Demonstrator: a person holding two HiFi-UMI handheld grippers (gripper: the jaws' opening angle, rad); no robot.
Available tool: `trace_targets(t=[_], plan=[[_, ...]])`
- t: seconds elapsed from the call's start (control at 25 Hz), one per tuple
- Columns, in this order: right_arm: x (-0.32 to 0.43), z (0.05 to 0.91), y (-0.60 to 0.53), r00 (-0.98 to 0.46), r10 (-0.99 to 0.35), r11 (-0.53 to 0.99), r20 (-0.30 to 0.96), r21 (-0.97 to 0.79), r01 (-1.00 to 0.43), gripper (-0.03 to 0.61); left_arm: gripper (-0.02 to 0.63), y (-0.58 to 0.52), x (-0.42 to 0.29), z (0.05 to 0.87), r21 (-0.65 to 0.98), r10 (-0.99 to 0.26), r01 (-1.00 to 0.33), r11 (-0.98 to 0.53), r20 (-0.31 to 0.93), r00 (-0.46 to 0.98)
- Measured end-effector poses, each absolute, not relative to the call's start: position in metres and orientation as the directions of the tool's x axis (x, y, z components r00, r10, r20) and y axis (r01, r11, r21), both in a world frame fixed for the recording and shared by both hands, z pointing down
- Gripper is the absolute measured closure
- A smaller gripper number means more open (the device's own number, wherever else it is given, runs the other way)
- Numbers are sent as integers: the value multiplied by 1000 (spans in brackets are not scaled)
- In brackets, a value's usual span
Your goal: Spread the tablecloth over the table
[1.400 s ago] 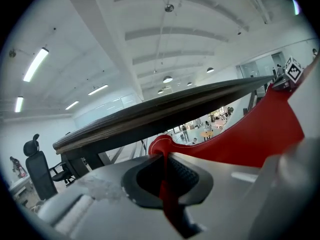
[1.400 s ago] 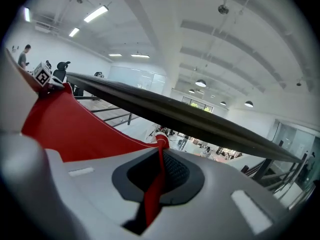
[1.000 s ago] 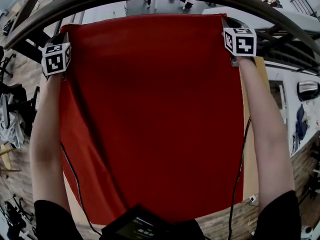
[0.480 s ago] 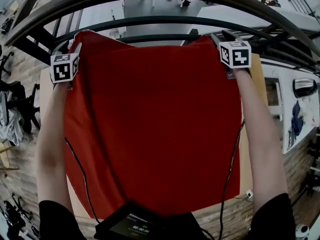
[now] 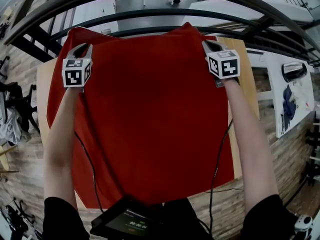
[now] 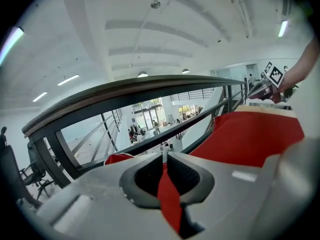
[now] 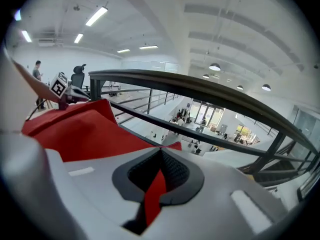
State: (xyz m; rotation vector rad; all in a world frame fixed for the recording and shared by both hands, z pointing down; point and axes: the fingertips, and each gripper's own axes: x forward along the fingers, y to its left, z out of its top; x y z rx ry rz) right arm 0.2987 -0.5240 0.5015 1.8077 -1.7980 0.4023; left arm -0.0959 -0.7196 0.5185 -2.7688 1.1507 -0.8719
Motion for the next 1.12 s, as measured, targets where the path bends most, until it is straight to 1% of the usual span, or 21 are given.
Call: trace_targets(t=[0.04, 0.08, 0.28, 0.44, 0.56, 0.76, 0.92, 1.12], plan=[[295, 502, -511, 45, -819, 54, 572, 155, -986, 569, 591, -708, -86, 517, -207, -653, -648, -733, 481, 585], [291, 504, -498, 34, -818, 60, 574, 143, -988, 568, 607, -696, -76, 515, -190, -645, -646, -739, 475, 598], [286, 519, -430, 26, -798, 65, 602, 130, -989, 569, 607, -624, -18, 517, -126, -564, -583, -803, 479, 673], [322, 520, -396, 41, -806, 34, 590, 116, -993, 568, 607, -555, 47, 515, -95, -489, -510, -855, 477, 730], [348, 520, -389, 40, -815, 24, 578, 103, -994, 568, 607, -513, 89, 514, -49, -457, -495, -868, 471, 754], [367, 509, -394, -13, -846, 50, 533, 54, -997, 569, 607, -471, 139, 512, 2, -443, -503, -864, 470, 763], [361, 497, -385, -98, -859, 129, 503, 27, -991, 569, 607, -449, 158, 506, -6, -454, -519, -855, 494, 741], [374, 493, -361, -162, -865, 174, 476, -20, -985, 569, 607, -411, 179, 502, -12, -465, -540, -841, 525, 713]])
